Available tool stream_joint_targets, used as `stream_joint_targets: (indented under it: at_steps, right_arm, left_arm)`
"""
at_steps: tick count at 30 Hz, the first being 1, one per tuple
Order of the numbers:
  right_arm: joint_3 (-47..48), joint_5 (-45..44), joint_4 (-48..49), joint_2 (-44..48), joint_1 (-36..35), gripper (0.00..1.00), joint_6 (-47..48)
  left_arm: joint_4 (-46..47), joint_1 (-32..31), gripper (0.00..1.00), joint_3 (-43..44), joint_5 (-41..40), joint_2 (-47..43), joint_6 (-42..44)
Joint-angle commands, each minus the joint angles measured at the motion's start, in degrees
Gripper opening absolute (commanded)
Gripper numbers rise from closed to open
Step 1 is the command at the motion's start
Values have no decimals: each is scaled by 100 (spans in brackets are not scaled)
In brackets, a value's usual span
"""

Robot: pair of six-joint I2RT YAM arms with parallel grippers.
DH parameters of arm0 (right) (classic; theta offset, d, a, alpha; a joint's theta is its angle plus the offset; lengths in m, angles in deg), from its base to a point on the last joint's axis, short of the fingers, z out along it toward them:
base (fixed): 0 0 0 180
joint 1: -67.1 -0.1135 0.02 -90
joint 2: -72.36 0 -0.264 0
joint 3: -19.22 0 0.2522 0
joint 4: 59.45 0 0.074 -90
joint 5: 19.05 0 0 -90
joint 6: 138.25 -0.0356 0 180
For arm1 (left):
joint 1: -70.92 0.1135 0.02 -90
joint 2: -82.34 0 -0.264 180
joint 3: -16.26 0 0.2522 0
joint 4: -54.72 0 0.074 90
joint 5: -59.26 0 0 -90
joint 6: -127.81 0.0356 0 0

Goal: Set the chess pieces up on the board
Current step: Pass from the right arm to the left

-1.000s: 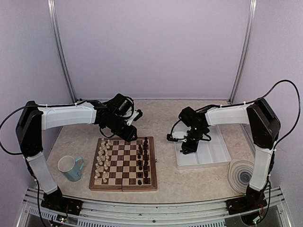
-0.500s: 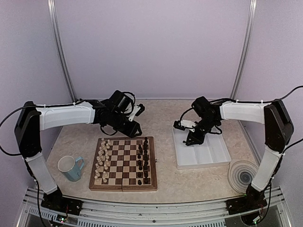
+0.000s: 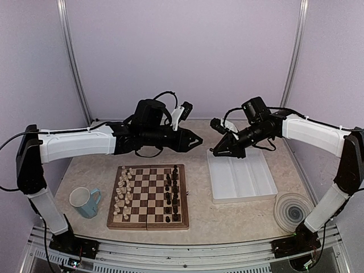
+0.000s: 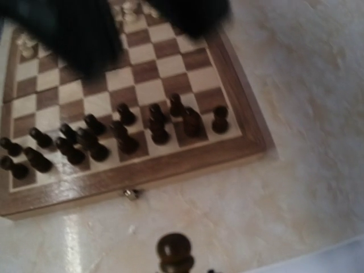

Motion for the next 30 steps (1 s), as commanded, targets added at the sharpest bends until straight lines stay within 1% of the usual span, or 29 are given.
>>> stream_joint_targets:
  at_steps: [1, 7, 14, 26, 30]
  right_arm:
    - [30, 480, 171, 103, -8, 12, 34]
    - [-51, 582, 235, 203, -8, 13, 43]
    - [-75, 576, 298, 191, -8, 13, 9]
    - [-117, 419, 434, 144, -8, 13, -17]
    - [-142, 415, 474, 129, -8, 13, -26]
  left_arm:
    - [874, -26, 41, 231, 535, 417, -732]
    - [1023, -44, 41, 420, 942, 767, -1021]
    - [878, -101, 36, 665, 1210, 1041, -1055]
    - [534, -124, 23, 808, 1358, 1257, -1000]
    - [455, -115, 16, 818, 1355, 1262, -976]
